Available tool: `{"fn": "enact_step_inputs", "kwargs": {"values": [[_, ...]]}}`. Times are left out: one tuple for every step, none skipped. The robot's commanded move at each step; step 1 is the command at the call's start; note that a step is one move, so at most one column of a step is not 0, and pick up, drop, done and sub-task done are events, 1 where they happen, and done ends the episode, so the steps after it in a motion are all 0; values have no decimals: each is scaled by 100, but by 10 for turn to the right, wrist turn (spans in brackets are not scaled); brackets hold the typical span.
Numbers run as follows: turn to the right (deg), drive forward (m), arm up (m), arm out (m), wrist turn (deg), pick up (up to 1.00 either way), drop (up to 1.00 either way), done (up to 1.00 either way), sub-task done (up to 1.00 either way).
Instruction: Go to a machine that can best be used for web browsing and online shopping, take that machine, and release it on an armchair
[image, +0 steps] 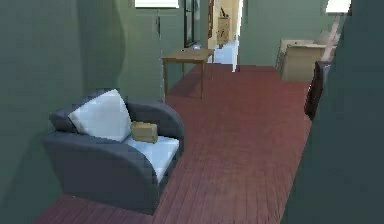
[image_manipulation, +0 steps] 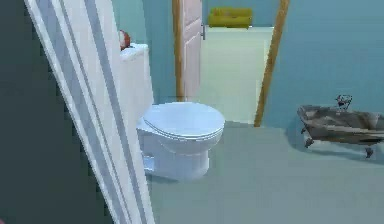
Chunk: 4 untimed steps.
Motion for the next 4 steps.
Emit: {"fn": "enact_step_inputs", "kwargs": {"values": [[0,40,0,0,0,0,0,0,0],[270,0,0,0,0,0,0,0,0],[30,0,0,0,0,0,0,0,0],[-30,0,0,0,0,0,0,0,0]]}}
